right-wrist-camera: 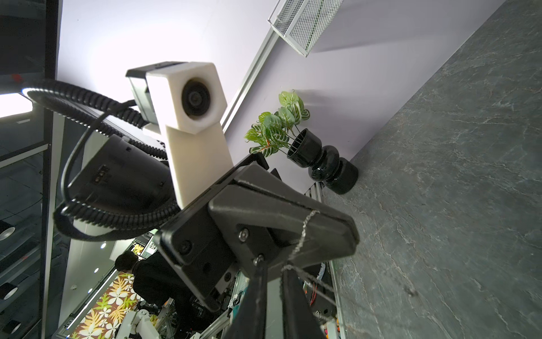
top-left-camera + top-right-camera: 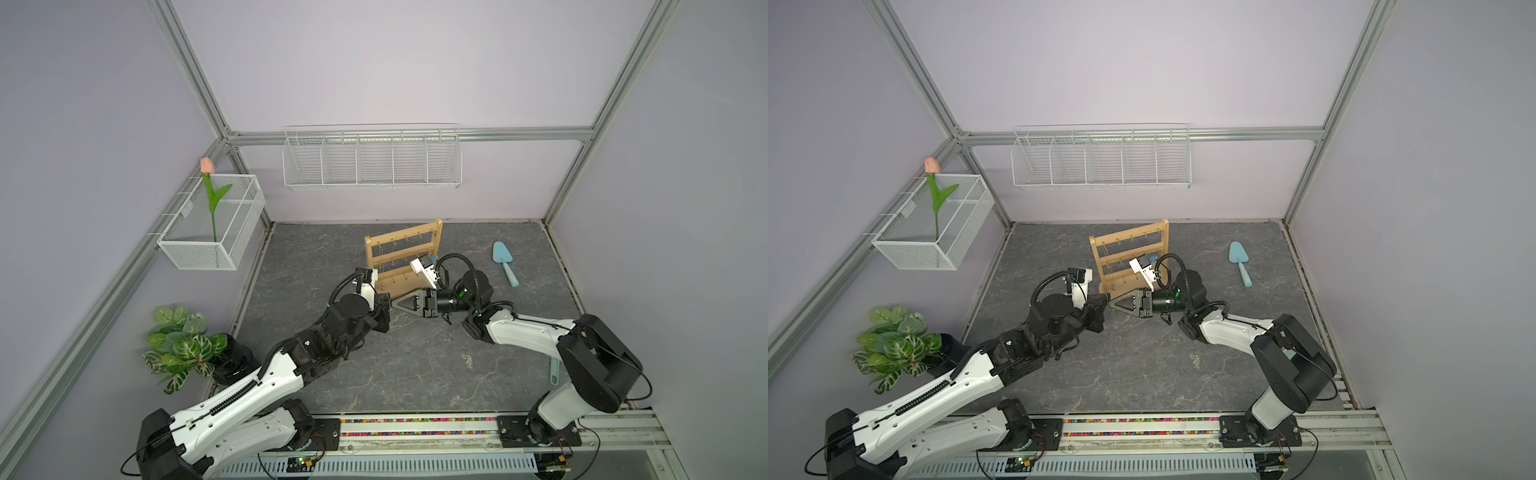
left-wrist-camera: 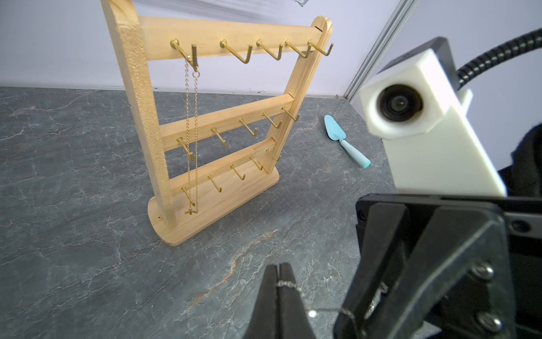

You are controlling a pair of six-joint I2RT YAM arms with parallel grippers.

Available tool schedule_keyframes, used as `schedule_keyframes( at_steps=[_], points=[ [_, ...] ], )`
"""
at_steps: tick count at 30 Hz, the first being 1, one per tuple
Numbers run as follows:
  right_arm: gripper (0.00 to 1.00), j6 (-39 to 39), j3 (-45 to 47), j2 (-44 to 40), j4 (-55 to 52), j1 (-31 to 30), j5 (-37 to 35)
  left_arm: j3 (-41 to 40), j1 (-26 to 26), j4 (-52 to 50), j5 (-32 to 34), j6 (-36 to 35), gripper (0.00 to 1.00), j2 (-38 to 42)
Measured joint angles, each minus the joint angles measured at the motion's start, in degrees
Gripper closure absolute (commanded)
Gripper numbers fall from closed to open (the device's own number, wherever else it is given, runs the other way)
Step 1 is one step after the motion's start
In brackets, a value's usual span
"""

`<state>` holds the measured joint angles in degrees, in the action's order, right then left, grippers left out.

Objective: Hang the necklace on the jewelry display stand
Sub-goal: Pick up the necklace from the center of the board.

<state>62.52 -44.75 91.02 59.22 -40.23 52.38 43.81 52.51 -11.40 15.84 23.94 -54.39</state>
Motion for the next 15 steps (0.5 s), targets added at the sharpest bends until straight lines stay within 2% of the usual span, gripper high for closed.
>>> schedule_keyframes(
  at_steps=[15],
  points=[
    [0.92, 0.9, 0.5, 0.0, 2.0, 1.3, 0.0, -0.3, 0.0, 0.6, 1.3, 0.3, 1.00, 1.0]
  ],
)
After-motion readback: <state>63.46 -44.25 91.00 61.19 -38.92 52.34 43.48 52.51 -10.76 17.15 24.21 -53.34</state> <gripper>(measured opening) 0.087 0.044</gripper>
